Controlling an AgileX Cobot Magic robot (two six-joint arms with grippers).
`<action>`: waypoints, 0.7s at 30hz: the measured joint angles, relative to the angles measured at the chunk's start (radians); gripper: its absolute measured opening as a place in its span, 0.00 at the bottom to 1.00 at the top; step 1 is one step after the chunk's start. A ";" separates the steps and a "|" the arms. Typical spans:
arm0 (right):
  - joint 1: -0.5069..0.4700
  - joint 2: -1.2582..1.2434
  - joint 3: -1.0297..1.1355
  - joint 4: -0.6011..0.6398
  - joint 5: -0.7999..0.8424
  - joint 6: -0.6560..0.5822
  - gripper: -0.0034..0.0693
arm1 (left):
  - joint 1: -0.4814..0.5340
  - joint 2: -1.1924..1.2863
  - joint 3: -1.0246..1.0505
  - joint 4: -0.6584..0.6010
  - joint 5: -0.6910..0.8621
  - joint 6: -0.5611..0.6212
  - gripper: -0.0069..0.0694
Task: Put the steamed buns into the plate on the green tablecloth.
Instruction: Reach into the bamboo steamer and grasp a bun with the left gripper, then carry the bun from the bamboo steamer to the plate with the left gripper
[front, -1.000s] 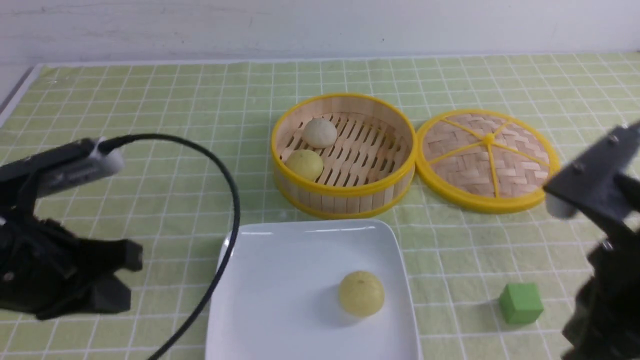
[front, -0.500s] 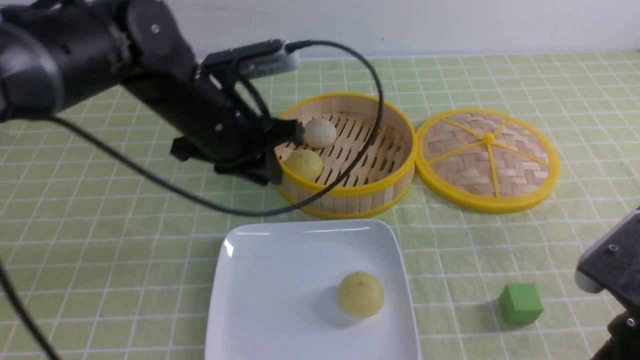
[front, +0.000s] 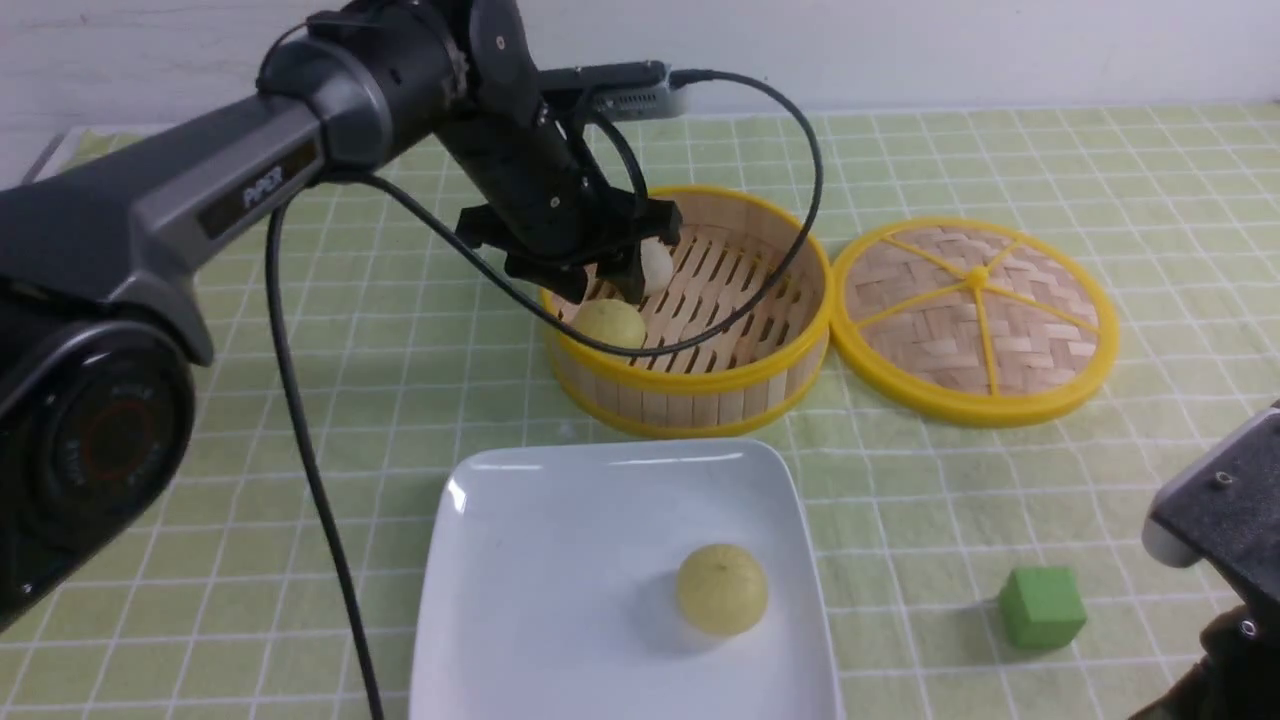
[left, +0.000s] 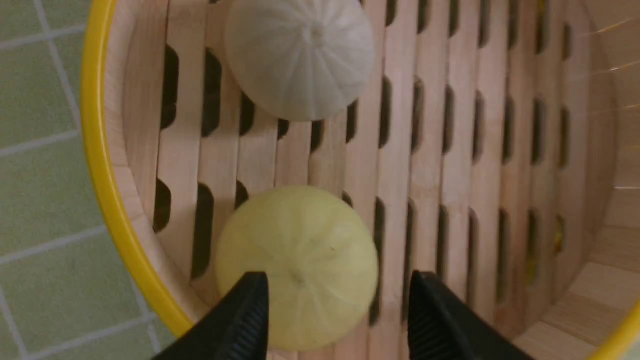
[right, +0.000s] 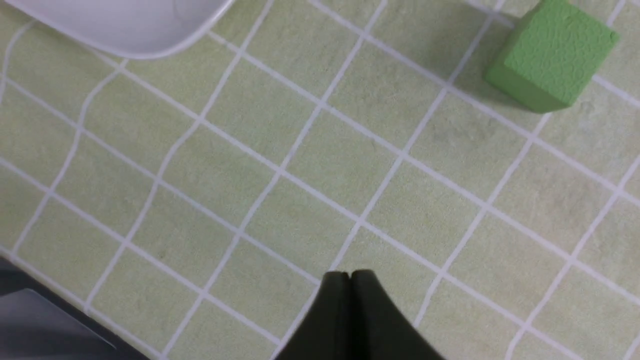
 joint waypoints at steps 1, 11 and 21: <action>0.000 0.000 0.000 0.000 0.000 0.001 0.05 | 0.000 0.018 -0.001 0.021 -0.004 0.000 0.59; 0.000 0.000 0.000 0.000 -0.003 0.001 0.05 | -0.001 0.068 -0.017 0.048 -0.030 0.001 0.30; 0.000 0.000 0.000 0.000 -0.007 0.002 0.06 | -0.001 -0.132 -0.231 0.029 0.258 -0.019 0.12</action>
